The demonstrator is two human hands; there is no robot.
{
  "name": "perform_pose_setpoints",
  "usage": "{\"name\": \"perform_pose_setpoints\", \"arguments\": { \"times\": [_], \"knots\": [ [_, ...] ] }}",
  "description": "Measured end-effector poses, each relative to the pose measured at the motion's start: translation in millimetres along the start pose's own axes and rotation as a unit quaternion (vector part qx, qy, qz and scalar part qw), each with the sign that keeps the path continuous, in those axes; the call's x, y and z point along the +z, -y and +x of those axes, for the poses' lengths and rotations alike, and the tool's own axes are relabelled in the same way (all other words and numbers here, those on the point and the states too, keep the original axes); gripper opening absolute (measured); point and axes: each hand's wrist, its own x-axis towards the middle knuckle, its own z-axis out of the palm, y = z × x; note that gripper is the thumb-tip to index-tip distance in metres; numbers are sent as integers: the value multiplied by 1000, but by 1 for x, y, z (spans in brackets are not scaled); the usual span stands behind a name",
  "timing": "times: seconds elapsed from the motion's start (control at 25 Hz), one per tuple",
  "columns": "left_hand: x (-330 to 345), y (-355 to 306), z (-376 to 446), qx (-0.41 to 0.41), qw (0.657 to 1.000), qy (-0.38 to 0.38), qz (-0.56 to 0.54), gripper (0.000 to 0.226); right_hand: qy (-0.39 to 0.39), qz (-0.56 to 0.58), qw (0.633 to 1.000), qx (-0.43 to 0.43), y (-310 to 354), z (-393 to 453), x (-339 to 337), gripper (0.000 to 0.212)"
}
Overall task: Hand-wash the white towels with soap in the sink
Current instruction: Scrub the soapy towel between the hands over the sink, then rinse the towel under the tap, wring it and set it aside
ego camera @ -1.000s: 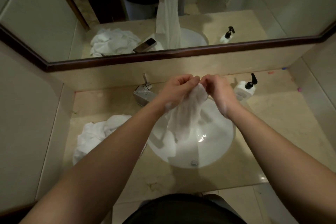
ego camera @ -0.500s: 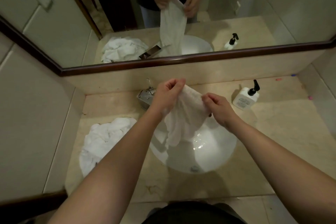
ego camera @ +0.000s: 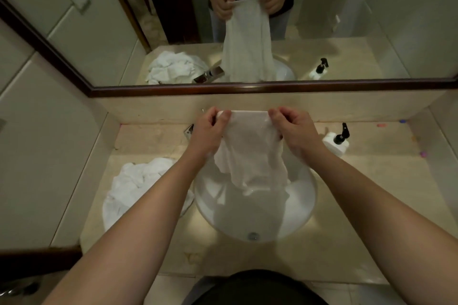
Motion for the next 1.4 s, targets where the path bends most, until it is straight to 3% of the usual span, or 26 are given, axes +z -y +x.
{"name": "perform_pose_setpoints", "arguments": {
  "times": [0.16, 0.28, 0.56, 0.72, 0.84, 1.0, 1.12, 1.2, 1.28, 1.4],
  "knots": [
    [-2, -3, 14, -7, 997, 1, -79, 29, -32, 13, 999, -10, 3, 14, 10, 31],
    [0, 19, 25, -42, 994, 34, -96, 29, -47, -19, 998, 29, -17, 21, 23, 32],
    [35, 132, 23, -262, 953, 87, -123, 28, -90, -42, 973, 207, -123, 17, 72, 41],
    [57, 196, 41, -364, 924, 83, -87, 38, -91, -77, 957, 264, -187, 32, 91, 41],
    [79, 236, 59, -424, 899, 36, -103, 48, -92, -82, 947, 296, -236, 51, 107, 36],
    [106, 283, 84, -411, 909, -38, -56, 51, -101, -77, 948, 292, -298, 73, 124, 27],
    [121, 312, 97, -329, 940, 43, 86, 67, -122, -99, 949, 274, -330, 84, 133, 25],
    [128, 327, 100, -259, 954, 47, 143, 47, -150, -148, 944, 253, -346, 85, 136, 28],
    [131, 336, 94, -206, 964, 1, 168, 33, -168, -201, 942, 211, -355, 77, 140, 29],
    [134, 343, 76, -175, 957, -59, 223, 40, -158, -273, 941, 118, -366, 59, 145, 17]
  ]
}}
